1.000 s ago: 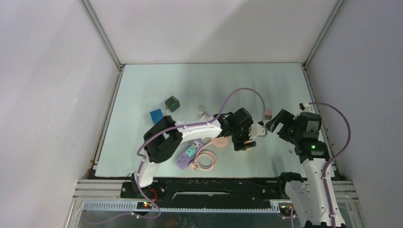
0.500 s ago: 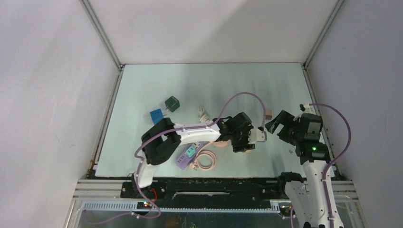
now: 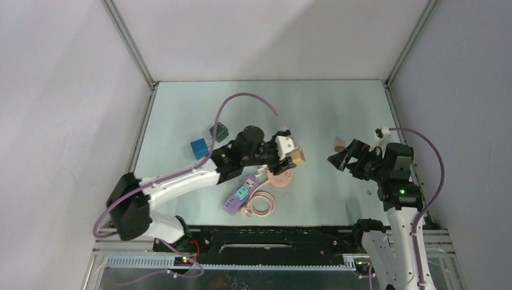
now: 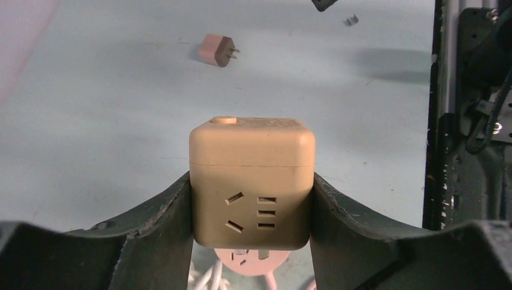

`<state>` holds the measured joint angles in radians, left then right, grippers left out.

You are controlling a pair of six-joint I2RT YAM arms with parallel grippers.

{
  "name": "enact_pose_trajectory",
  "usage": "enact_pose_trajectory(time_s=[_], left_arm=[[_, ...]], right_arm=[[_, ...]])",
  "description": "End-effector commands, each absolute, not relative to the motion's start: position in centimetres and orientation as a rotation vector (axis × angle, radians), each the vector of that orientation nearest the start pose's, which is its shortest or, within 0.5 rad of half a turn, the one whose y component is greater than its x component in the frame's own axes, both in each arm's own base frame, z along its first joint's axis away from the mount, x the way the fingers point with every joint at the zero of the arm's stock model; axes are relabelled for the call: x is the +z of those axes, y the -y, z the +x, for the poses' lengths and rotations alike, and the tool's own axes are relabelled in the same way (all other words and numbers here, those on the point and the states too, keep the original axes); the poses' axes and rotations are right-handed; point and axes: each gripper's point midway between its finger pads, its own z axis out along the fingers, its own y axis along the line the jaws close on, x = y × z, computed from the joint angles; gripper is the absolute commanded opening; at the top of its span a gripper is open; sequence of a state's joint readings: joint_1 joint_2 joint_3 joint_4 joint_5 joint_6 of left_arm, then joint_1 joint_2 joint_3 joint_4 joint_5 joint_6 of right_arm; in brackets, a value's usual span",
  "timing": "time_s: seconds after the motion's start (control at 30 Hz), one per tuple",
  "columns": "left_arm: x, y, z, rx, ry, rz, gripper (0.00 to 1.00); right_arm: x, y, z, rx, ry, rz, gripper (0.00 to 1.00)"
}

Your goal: Insert the plug

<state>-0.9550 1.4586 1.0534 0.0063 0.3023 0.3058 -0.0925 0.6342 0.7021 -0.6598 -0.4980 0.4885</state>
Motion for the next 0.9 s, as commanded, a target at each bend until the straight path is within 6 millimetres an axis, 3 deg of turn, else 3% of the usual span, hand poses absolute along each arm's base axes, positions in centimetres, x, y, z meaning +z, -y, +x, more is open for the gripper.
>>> enact_pose_trajectory(time_s=[0.0,0.2,0.33,0.57,0.87], left_arm=[[23.6,37.0,20.9,-0.832,-1.416,1.25,0.15],[24.6,34.5,17.5,-1.017,-1.355,1.19,0.14],[24.6,33.6,16.5,-1.036,-1.352,1.184,0.13],[24.3,32.8,17.0,-0.974,-1.399,1.181,0.11],[24.3,32.2,18.0,-0.881,-1.406,1.163,0.11]], right_arm=[[21.4,-10.8,21.8,0.908,-2.136,0.202,1.0],[21.4,-15.5,21.2,1.03,-2.176,0.019,1.0],[22.0,-19.1,20.5,1.163,-2.18,-0.102,1.0],[24.3,-24.3,18.8,1.36,-2.132,-0.246,1.0],[24.7,-27.3,18.5,1.446,-2.155,-0.272,1.0]])
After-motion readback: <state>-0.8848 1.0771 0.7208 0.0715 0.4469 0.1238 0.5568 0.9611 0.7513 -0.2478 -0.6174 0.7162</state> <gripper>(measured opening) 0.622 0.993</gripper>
